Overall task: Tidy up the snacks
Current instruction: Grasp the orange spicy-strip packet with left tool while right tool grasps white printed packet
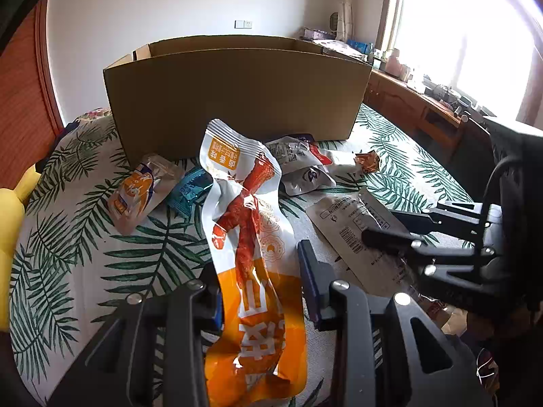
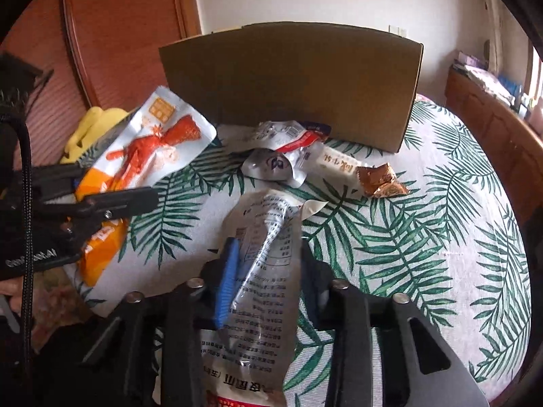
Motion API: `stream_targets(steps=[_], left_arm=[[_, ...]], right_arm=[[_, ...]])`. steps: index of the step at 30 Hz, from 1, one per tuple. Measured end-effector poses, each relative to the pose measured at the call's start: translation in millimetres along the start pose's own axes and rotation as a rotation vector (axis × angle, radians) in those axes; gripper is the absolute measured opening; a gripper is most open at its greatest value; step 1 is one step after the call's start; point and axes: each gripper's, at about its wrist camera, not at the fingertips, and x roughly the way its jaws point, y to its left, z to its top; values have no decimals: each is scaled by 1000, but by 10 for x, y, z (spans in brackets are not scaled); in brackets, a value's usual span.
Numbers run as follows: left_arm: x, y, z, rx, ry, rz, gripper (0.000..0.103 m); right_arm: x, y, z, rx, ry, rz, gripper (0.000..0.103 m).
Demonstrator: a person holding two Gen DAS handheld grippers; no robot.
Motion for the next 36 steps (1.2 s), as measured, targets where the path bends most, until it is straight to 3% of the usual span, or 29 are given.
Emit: stream_targets(steps=[8, 36], left_arm=[[15, 13, -32, -12, 3, -2, 34], [-180, -27, 63, -20, -62, -35, 34]], right_arm=[[-84, -63, 46, 37, -30, 44, 17], [-379, 44, 253, -20, -136, -24, 11]])
